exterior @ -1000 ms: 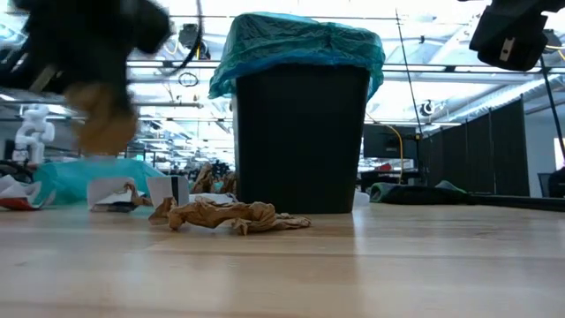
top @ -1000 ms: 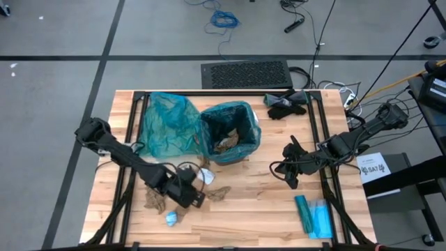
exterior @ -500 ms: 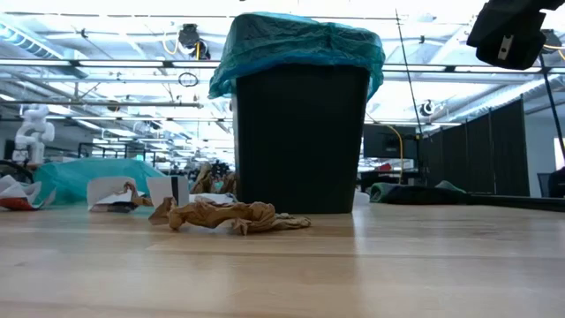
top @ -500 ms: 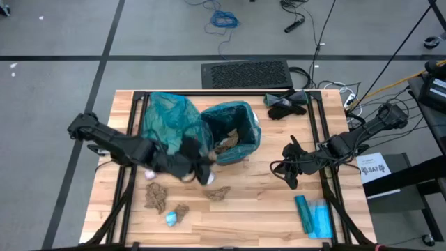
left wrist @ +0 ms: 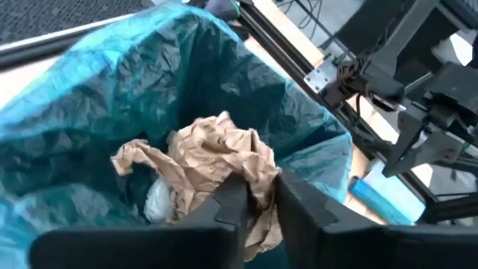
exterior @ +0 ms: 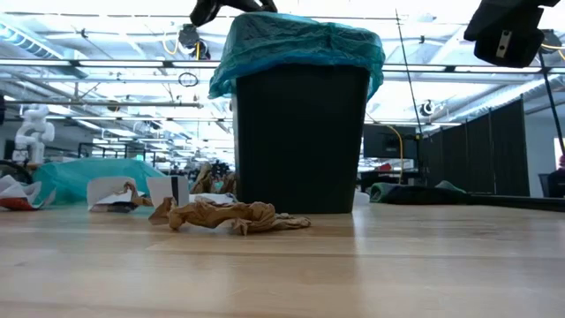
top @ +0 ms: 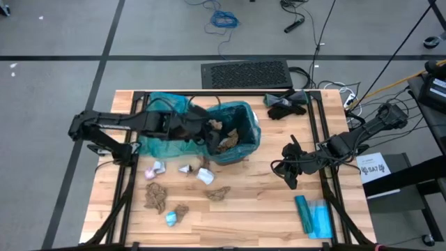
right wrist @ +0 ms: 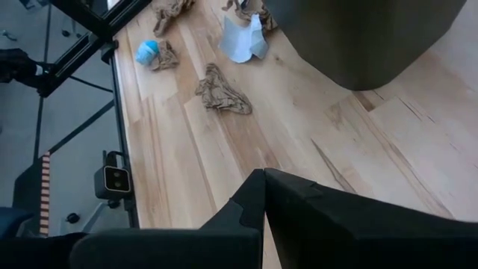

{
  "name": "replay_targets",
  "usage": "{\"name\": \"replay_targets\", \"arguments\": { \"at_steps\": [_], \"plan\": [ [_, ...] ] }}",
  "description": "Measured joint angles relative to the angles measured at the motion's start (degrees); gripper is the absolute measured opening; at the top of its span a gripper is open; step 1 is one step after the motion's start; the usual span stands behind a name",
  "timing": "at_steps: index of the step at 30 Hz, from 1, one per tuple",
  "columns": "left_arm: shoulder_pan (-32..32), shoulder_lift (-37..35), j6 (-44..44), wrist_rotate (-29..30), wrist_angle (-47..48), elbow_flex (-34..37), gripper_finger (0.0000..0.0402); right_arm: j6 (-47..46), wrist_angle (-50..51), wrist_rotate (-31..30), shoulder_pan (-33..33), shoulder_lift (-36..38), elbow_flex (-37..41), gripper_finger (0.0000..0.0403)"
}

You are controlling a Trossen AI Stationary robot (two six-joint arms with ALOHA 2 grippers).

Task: Place trash/remove bag and relplace
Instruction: Put the brown napkin into the trash bin

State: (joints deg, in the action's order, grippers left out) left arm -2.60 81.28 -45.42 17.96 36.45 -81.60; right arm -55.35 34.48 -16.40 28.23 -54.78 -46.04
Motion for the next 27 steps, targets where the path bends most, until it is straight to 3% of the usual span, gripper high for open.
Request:
{"name": "replay_targets", "arguments": {
  "at_steps": [6,16,23,27],
  "plan": [
    [1.6,0.0,1.4,-0.6,0.0,0.0,0.0108,-0.1,0.0,0.0,0.0,0.0,0.0,0.0],
    [1.5,0.0,4.7,-2.9,-0.1,0.0,0.0111,0.0,0.0,0.0,0.0,0.0,0.0,0.0],
    [1.3,0.0,26.7,-4.5,0.6,0.0,0.0111,0.0,0.0,0.0,0.0,0.0,0.0,0.0],
    [1.5,0.1,33.6,-7.1,1.2,0.0,0.0111,-0.5,0.0,0.0,0.0,0.0,0.0,0.0]
  ]
}}
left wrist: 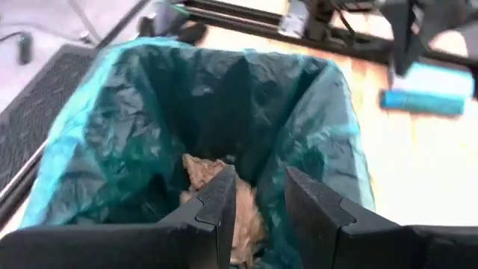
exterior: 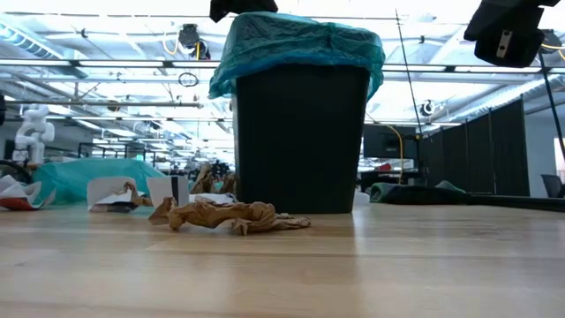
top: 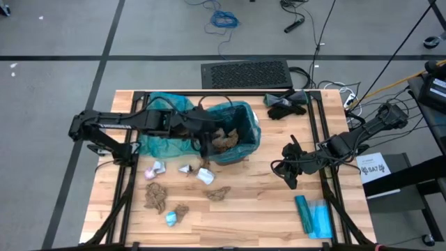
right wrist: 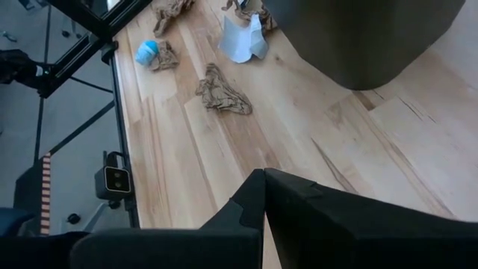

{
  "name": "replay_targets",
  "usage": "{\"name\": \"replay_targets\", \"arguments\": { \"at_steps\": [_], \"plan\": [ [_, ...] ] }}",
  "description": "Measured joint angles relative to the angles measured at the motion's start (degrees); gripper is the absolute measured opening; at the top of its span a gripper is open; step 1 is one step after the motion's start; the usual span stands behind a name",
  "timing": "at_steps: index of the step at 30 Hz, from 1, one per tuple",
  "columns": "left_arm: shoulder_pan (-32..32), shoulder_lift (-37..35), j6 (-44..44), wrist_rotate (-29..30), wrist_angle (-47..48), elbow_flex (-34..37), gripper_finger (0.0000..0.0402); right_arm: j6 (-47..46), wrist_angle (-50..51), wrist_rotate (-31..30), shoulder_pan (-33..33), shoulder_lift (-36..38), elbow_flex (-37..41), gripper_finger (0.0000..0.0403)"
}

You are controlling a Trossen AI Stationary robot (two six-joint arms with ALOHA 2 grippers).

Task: Place trash/remove bag and relplace
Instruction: Put the brown napkin into the trash bin, then put the white paper into the trash bin

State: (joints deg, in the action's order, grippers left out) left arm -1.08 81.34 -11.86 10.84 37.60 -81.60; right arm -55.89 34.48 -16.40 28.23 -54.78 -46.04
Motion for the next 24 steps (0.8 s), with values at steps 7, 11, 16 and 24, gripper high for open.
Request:
{"name": "replay_targets", "arguments": {
  "at_steps": [7,11,16,24],
  "plan": [
    [1.1,0.0,-7.1,-2.5,4.4,0.0,0.0112,-1.0,0.0,0.0,0.0,0.0,0.0,0.0],
    [0.8,0.0,-9.0,-10.4,6.9,0.0,0.0111,-1.5,0.0,0.0,0.0,0.0,0.0,0.0],
    [-3.1,-1.7,-13.1,-6.5,16.2,0.0,0.0094,-1.9,0.0,0.0,0.0,0.0,0.0,0.0],
    [-10.8,-5.6,-22.3,1.8,23.5,0.0,0.0086,-1.4,0.2,-0.2,0.0,0.0,0.0,0.0]
  ]
}}
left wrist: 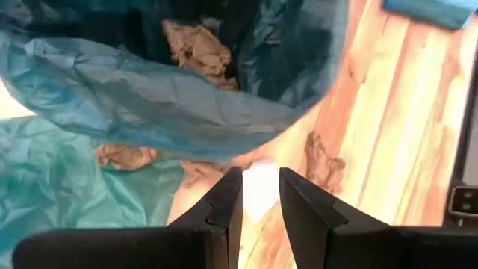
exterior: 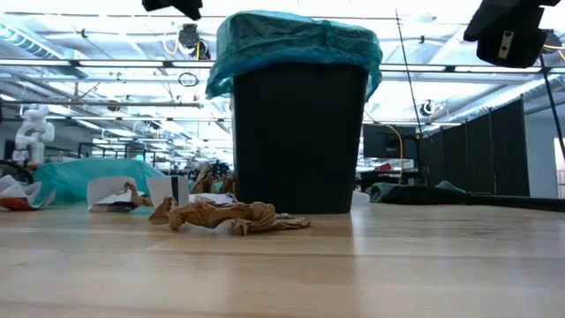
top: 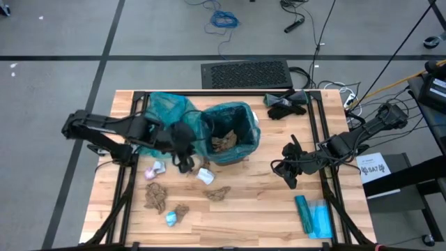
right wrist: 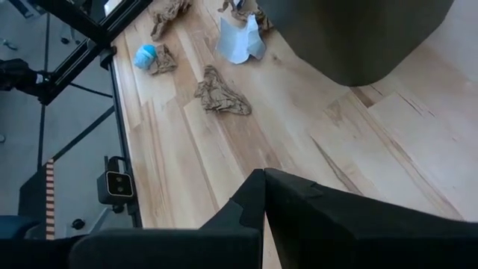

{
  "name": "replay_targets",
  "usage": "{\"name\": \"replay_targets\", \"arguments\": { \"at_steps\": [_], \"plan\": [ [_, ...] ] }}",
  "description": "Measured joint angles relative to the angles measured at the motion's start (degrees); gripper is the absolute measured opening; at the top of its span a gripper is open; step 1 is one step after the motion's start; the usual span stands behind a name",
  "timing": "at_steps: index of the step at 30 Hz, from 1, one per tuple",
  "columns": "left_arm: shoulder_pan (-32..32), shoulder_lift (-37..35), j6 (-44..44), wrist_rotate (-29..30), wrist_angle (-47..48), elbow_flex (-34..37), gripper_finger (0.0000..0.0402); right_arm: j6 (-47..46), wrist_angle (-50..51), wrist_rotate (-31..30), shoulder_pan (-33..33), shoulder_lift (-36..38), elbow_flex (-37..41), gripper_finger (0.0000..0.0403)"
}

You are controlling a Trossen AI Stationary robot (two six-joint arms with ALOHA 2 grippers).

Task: Place trash/remove bag and relplace
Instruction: Put the white paper into the trash bin

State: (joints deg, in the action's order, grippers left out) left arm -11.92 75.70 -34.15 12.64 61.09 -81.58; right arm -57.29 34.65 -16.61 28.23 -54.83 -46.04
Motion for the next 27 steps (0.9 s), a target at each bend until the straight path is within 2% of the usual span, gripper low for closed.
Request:
{"name": "replay_targets", "arguments": {
  "at_steps": [5,16,22,27],
  "plan": [
    [-4.0,-0.3,-7.2,2.5,3.1,2.2,0.0086,0.9,0.1,0.0,0.0,0.0,0.0,0.0],
    [-6.3,2.9,-22.5,1.7,3.3,15.9,0.0086,1.4,0.2,0.0,0.0,0.0,0.0,0.0],
    [-5.6,4.3,-24.0,-5.2,-0.1,21.8,0.011,1.3,-0.1,0.0,0.0,0.0,0.0,0.0],
    [-5.1,6.2,-20.8,-5.0,-7.6,24.5,0.0144,1.0,-0.2,0.2,0.0,0.0,0.0,0.0]
  ]
}}
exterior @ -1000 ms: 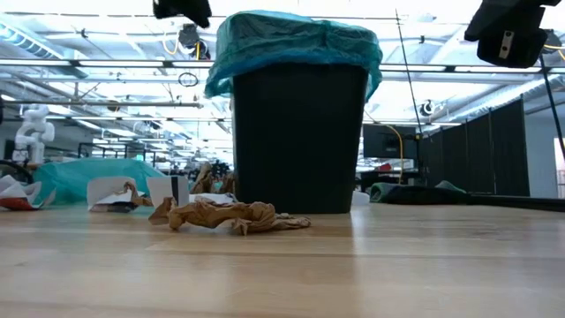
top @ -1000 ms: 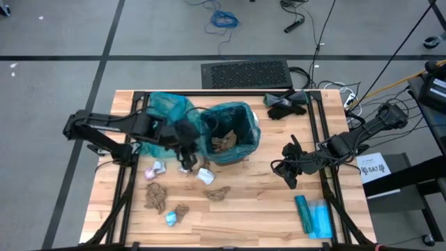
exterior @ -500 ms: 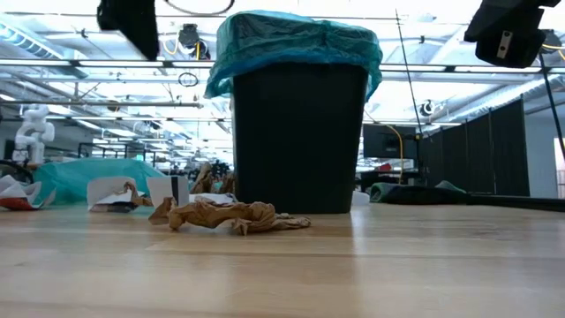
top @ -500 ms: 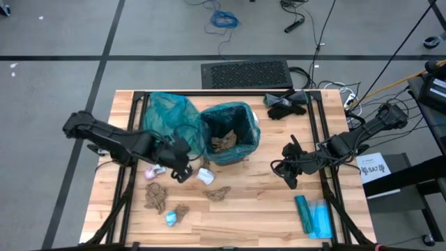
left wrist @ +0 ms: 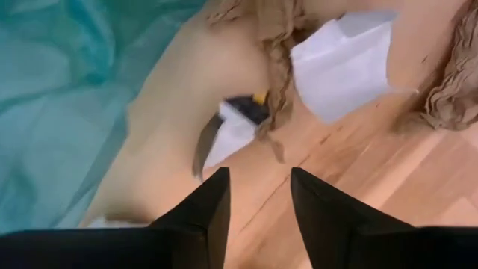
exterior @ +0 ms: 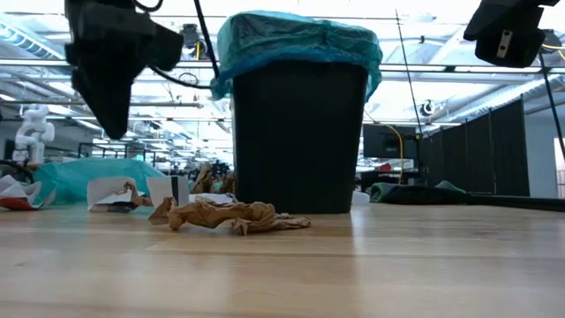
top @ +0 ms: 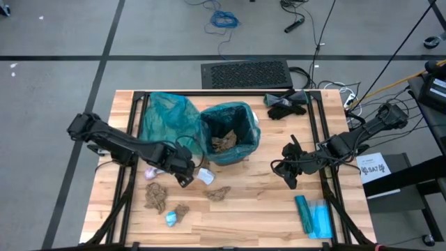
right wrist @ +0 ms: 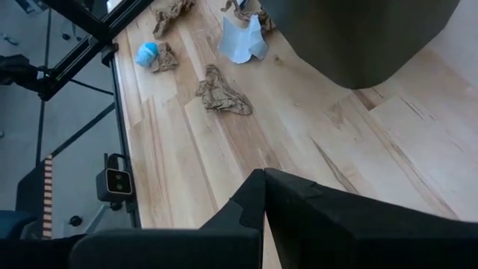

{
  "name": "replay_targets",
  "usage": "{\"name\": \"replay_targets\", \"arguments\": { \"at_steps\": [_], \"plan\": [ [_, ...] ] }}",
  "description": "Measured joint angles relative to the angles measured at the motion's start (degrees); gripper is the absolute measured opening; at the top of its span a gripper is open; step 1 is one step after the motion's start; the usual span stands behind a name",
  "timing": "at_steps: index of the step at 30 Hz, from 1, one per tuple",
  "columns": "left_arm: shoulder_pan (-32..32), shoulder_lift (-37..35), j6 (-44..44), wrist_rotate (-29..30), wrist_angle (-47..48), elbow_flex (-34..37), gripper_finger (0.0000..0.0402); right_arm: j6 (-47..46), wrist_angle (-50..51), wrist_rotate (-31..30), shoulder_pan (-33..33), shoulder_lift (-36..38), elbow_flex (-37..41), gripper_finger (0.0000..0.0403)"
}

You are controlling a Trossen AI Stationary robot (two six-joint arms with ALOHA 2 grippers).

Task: Place trash/remove bag and relplace
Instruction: Put the white paper into the trash bin

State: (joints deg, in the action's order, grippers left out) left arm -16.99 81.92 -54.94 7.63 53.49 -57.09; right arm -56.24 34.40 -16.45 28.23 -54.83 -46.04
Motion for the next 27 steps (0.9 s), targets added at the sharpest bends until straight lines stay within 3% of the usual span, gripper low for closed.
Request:
{"name": "replay_targets", "arguments": {
  "at_steps": [6,17,20,24,27],
  "plan": [
    [2.1,5.7,3.2,1.1,-0.2,0.4,0.0179,-1.2,-0.4,0.0,0.0,0.0,0.0,0.0],
    [4.6,16.0,2.2,-0.1,-4.1,6.6,0.0179,-2.1,-0.4,0.2,0.0,0.0,0.0,0.0],
    [4.2,16.6,4.3,-6.1,-11.7,6.3,0.0141,-2.1,-0.3,0.2,0.0,0.0,0.0,0.0],
    [3.2,16.5,3.5,-10.4,-15.5,5.4,0.0028,-1.8,-0.3,0.2,0.0,0.0,0.0,0.0],
    [1.7,16.5,2.5,-13.3,-15.9,3.5,0.001,-1.5,-0.3,0.2,0.0,-0.1,0.0,0.0]
  ]
}}
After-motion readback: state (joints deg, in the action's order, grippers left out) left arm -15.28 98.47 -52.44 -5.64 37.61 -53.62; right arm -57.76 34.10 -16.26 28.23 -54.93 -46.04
